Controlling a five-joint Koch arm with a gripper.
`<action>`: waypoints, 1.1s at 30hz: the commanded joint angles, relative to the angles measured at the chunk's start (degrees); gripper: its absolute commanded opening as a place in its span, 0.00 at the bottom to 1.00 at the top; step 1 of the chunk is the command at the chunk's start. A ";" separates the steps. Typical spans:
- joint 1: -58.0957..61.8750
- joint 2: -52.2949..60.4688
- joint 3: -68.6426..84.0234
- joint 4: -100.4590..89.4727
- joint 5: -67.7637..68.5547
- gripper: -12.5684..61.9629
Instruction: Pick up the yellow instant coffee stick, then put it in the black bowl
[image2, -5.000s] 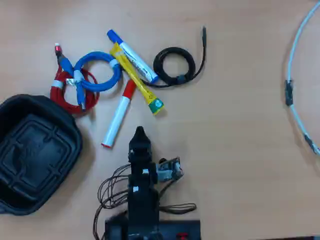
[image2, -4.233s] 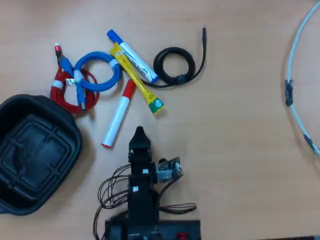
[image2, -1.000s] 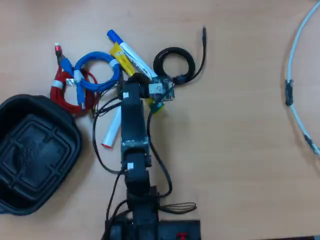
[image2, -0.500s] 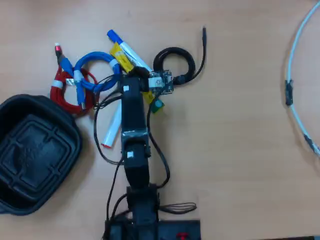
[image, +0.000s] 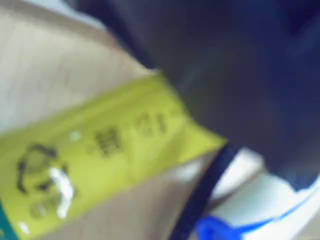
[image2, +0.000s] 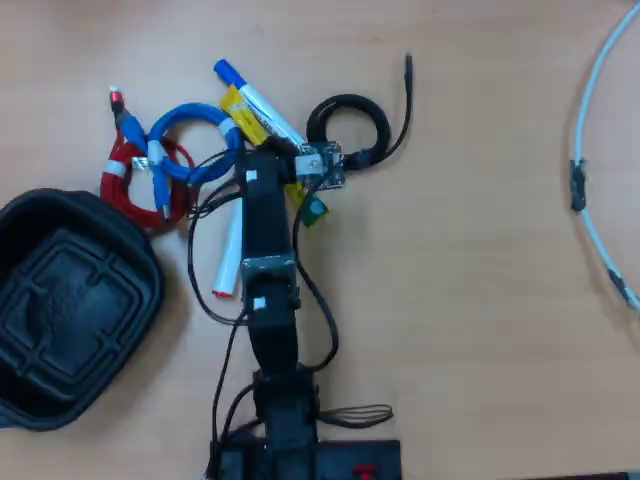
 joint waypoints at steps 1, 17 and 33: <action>0.00 0.70 -2.46 -2.55 1.05 0.60; 0.18 0.62 -1.67 -2.46 4.04 0.08; -0.09 5.19 0.79 -0.18 4.31 0.08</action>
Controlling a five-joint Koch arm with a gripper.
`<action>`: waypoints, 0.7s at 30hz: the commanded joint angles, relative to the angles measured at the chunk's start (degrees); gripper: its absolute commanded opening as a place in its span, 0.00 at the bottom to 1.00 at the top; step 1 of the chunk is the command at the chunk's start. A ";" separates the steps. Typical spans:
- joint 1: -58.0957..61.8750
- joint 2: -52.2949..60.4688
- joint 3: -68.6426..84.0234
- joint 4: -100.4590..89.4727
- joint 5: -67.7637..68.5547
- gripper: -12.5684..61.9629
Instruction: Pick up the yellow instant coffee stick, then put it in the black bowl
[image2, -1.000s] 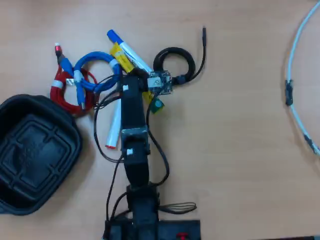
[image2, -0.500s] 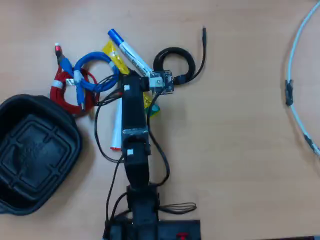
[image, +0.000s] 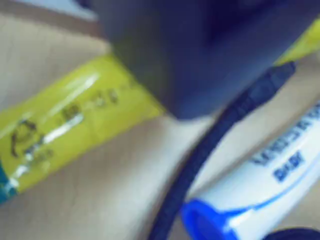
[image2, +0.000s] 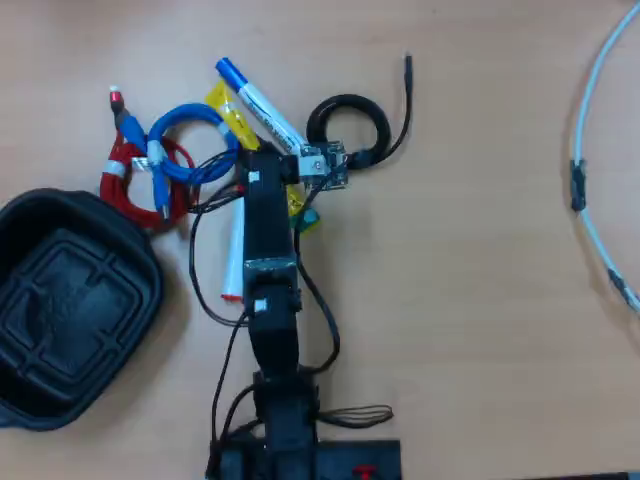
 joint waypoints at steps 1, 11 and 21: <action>-0.70 5.98 -0.70 2.72 -0.35 0.08; -2.02 17.93 -0.79 7.56 -0.88 0.08; -4.83 28.83 -0.62 9.23 -0.79 0.08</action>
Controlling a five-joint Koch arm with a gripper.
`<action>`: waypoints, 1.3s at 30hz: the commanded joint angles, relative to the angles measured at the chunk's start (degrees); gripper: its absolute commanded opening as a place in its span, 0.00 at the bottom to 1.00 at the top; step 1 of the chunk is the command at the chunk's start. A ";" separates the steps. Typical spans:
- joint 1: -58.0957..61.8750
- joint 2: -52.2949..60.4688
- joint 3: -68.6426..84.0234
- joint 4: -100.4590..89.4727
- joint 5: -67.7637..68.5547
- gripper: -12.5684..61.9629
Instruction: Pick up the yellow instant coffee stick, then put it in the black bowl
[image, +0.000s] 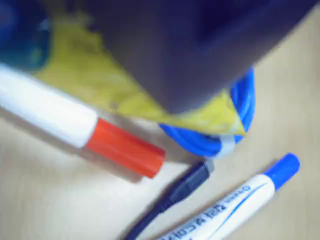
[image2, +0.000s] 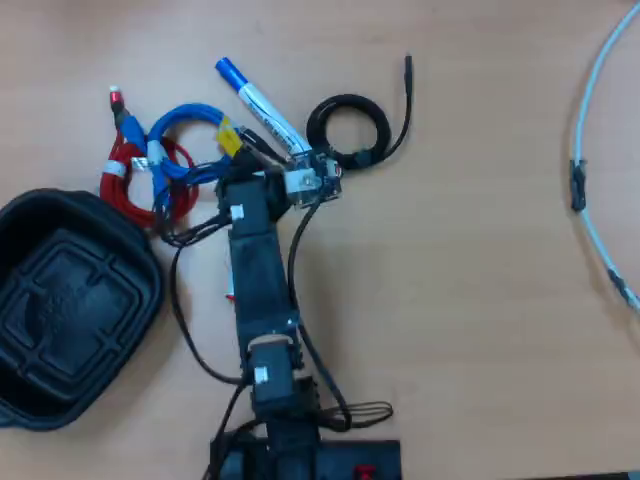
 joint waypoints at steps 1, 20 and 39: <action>-0.88 5.98 -1.76 0.44 -0.35 0.08; -8.00 16.79 -2.37 -2.64 0.35 0.08; -27.33 16.52 -2.02 -11.60 -0.18 0.08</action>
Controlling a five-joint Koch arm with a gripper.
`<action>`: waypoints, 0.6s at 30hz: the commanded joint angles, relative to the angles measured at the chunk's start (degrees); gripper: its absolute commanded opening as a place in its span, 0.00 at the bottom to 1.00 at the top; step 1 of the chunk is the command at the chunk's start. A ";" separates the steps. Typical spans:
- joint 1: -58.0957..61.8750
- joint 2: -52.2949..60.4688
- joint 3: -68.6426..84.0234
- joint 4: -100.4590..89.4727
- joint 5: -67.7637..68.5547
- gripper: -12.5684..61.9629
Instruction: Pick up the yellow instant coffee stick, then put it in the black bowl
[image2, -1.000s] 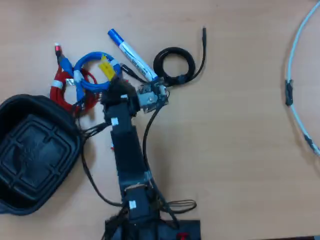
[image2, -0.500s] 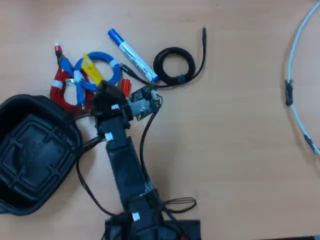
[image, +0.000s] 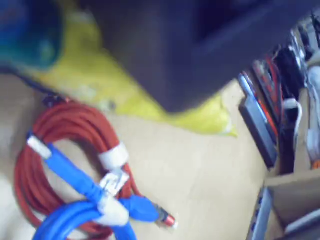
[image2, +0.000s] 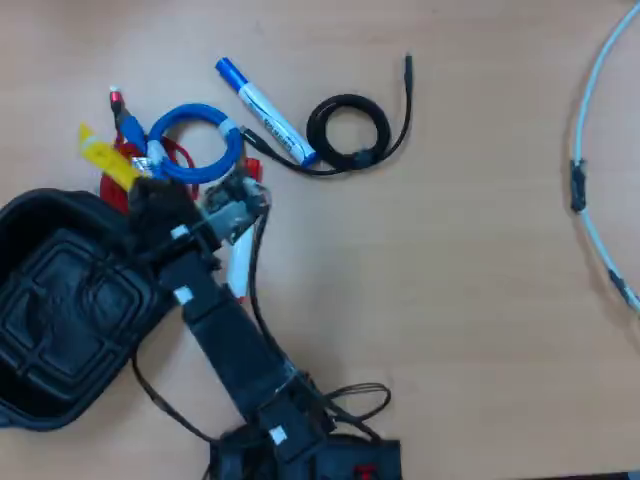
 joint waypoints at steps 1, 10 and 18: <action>-3.43 2.64 -2.37 -6.50 -0.09 0.08; -15.73 2.37 -2.37 -6.68 0.44 0.08; -23.91 -3.34 -2.02 -7.38 0.53 0.08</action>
